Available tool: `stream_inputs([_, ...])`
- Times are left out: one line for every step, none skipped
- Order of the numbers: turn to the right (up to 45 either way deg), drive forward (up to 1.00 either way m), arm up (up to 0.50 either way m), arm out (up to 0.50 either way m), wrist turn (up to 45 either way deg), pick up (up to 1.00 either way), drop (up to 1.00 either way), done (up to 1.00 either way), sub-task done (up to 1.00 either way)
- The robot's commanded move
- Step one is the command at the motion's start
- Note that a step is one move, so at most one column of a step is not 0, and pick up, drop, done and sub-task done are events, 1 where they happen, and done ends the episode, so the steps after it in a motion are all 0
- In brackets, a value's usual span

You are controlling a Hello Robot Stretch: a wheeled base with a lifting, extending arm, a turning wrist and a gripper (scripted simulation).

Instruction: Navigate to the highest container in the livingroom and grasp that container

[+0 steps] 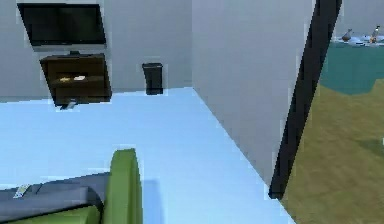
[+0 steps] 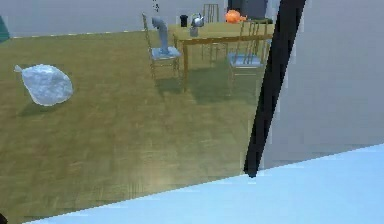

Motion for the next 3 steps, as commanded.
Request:
stream_inputs([36.0, 0.00, 0.00, 0.00, 0.0, 0.00, 0.00, 0.00, 0.00])
stream_inputs([0.0, 0.50, 0.00, 0.00, 0.0, 0.00, 0.00, 0.00, 0.00])
stream_inputs([-45.0, 0.00, 0.00, 0.00, 0.0, 0.00, 0.00, 0.00, 0.00])
